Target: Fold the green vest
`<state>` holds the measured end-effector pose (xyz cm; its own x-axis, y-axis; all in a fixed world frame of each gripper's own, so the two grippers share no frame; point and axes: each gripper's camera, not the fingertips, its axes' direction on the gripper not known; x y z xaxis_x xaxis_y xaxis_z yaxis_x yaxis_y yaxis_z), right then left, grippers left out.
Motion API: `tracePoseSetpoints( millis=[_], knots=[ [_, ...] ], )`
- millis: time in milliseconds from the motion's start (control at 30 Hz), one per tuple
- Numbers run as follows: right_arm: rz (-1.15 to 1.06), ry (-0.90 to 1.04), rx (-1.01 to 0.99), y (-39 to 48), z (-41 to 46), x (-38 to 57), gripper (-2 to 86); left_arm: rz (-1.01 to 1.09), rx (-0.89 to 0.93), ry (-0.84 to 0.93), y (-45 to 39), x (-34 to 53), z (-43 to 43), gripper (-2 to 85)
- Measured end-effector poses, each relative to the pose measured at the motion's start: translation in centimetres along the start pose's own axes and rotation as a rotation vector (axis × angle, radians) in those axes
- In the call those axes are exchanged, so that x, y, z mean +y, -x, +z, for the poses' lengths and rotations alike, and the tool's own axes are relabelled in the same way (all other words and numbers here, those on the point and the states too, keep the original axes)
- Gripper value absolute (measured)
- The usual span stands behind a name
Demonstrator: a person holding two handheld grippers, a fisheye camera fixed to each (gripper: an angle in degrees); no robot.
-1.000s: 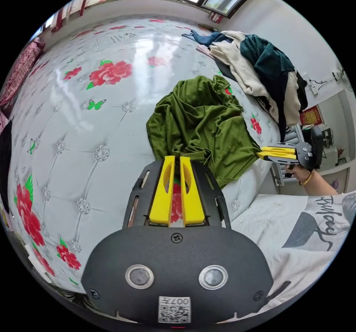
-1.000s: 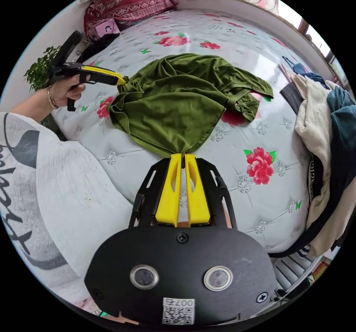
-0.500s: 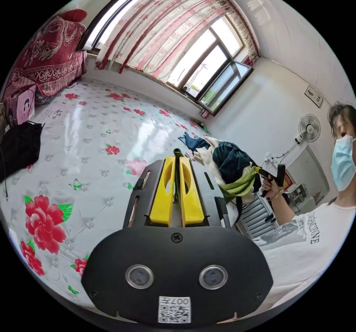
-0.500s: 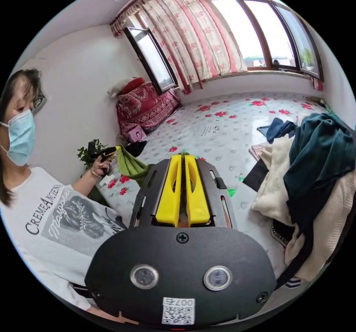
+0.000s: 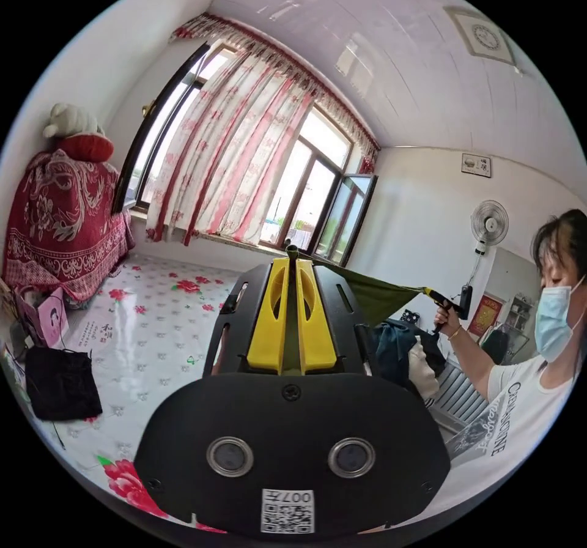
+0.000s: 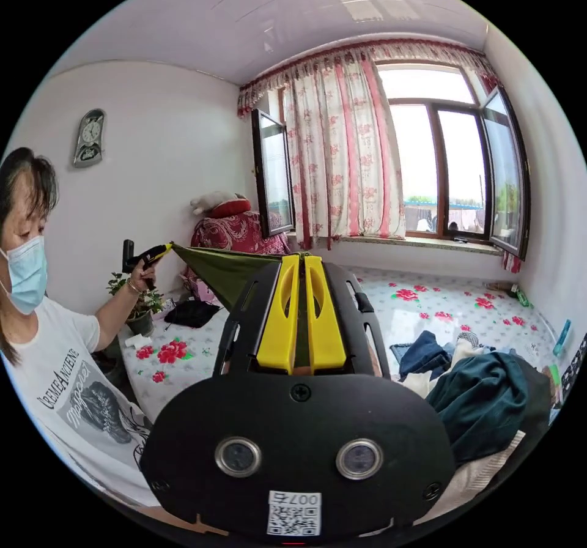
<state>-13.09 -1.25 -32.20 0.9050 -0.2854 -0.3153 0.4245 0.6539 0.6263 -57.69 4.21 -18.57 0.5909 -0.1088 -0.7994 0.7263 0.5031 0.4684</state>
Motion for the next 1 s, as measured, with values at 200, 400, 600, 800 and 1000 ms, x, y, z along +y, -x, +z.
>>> tracePoseSetpoints(
  millis=[200, 400, 600, 800, 1000],
  knots=[
    [0.023, 0.187, -0.028, 2.3, 1.5, 9.1, -0.2, -0.003, -0.089, 0.177, -1.2, 9.5, -2.6, -0.8],
    [0.182, 0.550, -0.035, 3.7, 6.7, 21.9, -0.2, -0.271, -0.173, 0.444, 1.8, 23.7, -2.6, -0.7],
    [0.349, 0.792, -0.078, 5.7, 9.6, 30.9, -0.2, -0.493, -0.214, 0.622, 2.5, 31.8, -3.3, -0.6],
    [0.422, 0.868, -0.123, 6.0, 10.4, 32.0, -0.2, -0.534, -0.199, 0.679, 2.8, 31.4, -2.3, -0.6],
    [0.432, 0.867, -0.141, 3.0, 15.0, 28.9, -0.1, -0.538, -0.215, 0.700, 6.1, 28.8, 3.5, -0.5]
  ],
)
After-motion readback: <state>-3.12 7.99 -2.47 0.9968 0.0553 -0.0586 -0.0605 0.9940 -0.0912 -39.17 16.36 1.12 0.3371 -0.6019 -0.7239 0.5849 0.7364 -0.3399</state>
